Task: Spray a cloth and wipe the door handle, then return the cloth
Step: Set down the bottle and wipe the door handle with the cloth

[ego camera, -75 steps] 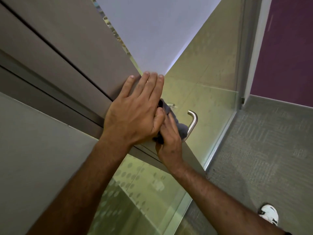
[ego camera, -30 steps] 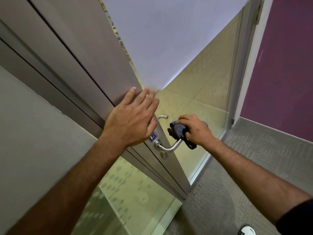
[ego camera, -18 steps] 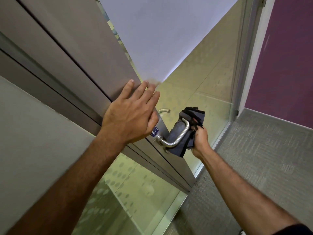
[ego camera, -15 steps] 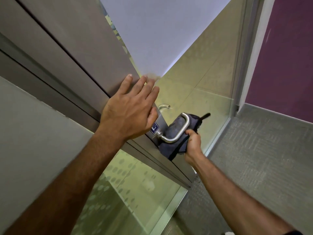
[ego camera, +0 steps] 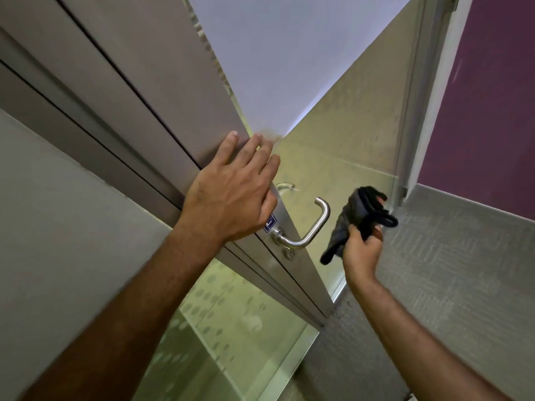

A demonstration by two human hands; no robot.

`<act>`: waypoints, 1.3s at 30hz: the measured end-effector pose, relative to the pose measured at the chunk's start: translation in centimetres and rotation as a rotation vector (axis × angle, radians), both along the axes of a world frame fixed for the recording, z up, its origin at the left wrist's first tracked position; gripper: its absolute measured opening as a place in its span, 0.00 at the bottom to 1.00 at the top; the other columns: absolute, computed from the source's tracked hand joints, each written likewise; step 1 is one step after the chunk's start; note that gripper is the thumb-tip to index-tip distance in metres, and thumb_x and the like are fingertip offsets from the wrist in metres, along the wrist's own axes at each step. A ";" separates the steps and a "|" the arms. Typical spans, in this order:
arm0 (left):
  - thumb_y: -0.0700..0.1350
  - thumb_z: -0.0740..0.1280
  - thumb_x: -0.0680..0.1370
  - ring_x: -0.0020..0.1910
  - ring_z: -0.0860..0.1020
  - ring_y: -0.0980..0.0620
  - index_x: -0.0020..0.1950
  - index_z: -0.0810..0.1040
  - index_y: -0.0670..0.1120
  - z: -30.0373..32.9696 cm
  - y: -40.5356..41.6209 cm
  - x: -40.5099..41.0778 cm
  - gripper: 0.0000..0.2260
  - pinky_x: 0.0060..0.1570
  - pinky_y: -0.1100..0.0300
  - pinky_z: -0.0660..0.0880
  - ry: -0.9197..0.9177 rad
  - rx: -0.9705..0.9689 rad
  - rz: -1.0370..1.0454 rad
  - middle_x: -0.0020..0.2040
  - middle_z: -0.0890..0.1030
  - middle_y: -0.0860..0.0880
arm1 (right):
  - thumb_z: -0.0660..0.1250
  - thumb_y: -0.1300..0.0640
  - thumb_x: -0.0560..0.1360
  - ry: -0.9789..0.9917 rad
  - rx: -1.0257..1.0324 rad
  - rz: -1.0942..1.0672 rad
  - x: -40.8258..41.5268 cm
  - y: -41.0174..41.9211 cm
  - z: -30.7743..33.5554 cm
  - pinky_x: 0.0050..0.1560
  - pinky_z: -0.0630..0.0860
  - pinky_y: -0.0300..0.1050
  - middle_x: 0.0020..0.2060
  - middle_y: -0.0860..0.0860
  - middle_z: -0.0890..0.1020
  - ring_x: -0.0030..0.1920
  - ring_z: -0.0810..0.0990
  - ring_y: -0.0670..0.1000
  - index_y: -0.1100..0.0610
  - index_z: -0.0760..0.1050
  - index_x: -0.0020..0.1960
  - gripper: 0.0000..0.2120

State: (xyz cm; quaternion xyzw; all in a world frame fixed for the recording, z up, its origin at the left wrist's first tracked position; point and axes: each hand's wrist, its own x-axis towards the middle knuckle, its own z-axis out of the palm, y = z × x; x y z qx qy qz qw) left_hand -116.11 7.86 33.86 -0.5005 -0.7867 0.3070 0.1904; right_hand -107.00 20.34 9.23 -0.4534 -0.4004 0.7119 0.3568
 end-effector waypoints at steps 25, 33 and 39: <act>0.56 0.40 0.79 0.80 0.60 0.42 0.78 0.62 0.43 -0.3 0.0 -0.4 0.33 0.78 0.40 0.50 0.042 -0.037 0.008 0.80 0.63 0.40 | 0.58 0.55 0.76 -0.238 0.260 0.698 -6.2 6.3 3.2 0.45 0.78 0.51 0.41 0.54 0.84 0.41 0.81 0.53 0.53 0.79 0.46 0.11; 0.58 0.41 0.79 0.80 0.58 0.41 0.80 0.58 0.42 -0.4 -0.1 -0.7 0.34 0.78 0.40 0.50 0.047 -0.056 -0.014 0.80 0.62 0.40 | 0.60 0.68 0.71 -0.061 0.430 0.130 -1.0 0.6 3.6 0.49 0.82 0.58 0.48 0.53 0.82 0.48 0.82 0.52 0.52 0.74 0.61 0.21; 0.54 0.46 0.81 0.81 0.55 0.42 0.81 0.52 0.38 -0.4 -0.2 -0.1 0.32 0.80 0.45 0.51 -0.014 0.133 -0.078 0.81 0.58 0.38 | 0.59 0.73 0.67 0.340 0.670 0.088 -5.5 -3.7 8.5 0.70 0.68 0.68 0.74 0.59 0.70 0.75 0.67 0.62 0.53 0.63 0.77 0.39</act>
